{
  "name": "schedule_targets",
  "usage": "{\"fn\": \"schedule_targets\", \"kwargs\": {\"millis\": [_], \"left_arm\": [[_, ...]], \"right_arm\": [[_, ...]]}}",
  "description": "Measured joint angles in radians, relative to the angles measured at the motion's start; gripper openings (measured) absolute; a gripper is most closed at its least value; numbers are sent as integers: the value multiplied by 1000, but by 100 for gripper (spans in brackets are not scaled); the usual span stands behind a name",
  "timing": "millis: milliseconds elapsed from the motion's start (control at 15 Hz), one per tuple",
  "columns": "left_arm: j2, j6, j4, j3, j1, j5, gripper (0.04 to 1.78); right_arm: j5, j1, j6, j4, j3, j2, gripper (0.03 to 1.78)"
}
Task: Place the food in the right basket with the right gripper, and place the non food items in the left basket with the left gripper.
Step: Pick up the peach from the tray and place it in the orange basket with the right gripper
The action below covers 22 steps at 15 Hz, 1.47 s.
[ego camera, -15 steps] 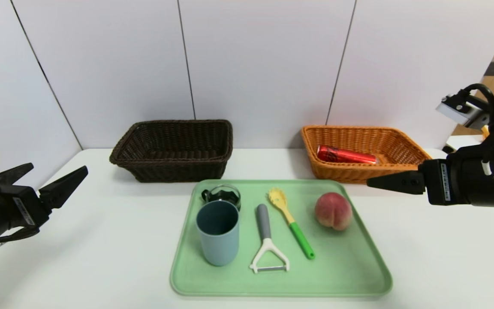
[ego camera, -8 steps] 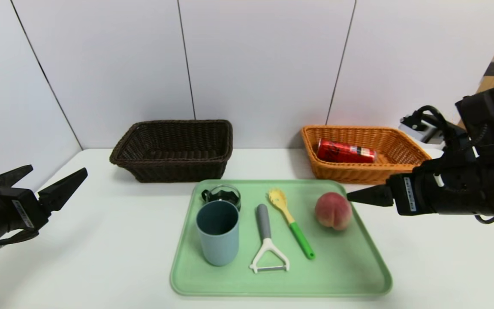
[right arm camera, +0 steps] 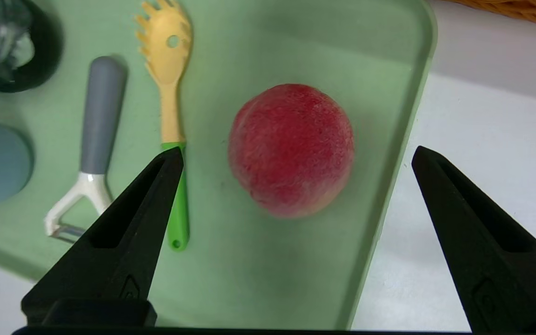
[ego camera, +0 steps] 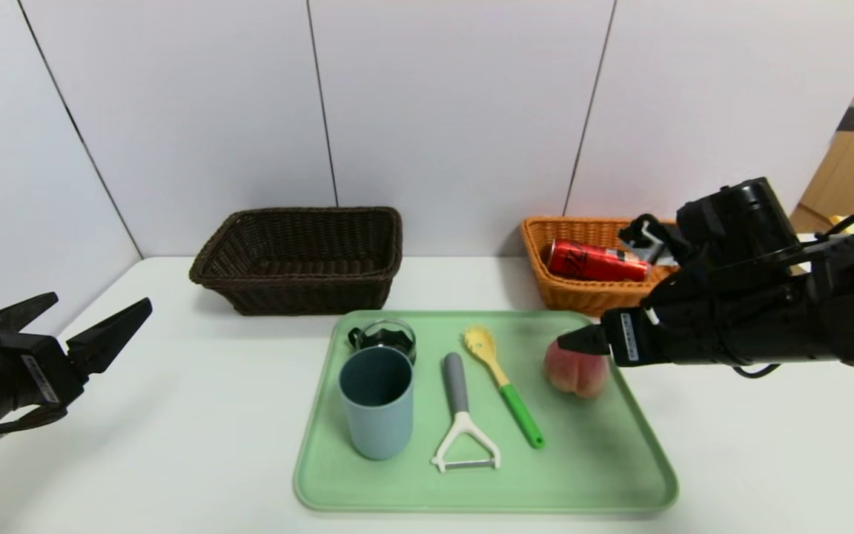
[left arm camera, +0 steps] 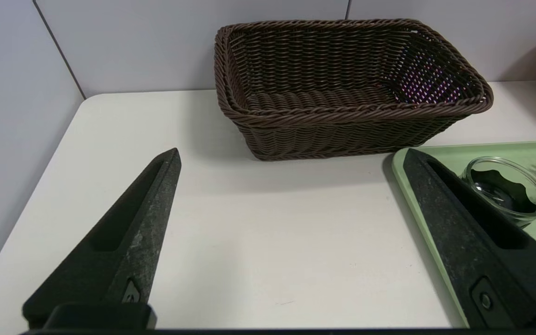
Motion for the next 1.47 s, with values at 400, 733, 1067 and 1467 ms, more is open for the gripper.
{"fn": "schedule_targets", "kwargs": {"millis": [400, 733, 1067, 1467], "left_arm": [[-4, -2, 0, 9, 0, 0, 169], [-7, -4, 0, 23, 0, 0, 169], [-11, -17, -2, 26, 0, 0, 169], [-12, -18, -1, 26, 0, 0, 169]], "right_arm": [[-13, 9, -1, -18, 2, 88, 169], [-35, 9, 1, -50, 13, 133, 169], [-35, 12, -3, -144, 51, 142, 115], [-36, 31, -4, -153, 58, 116, 107]]}}
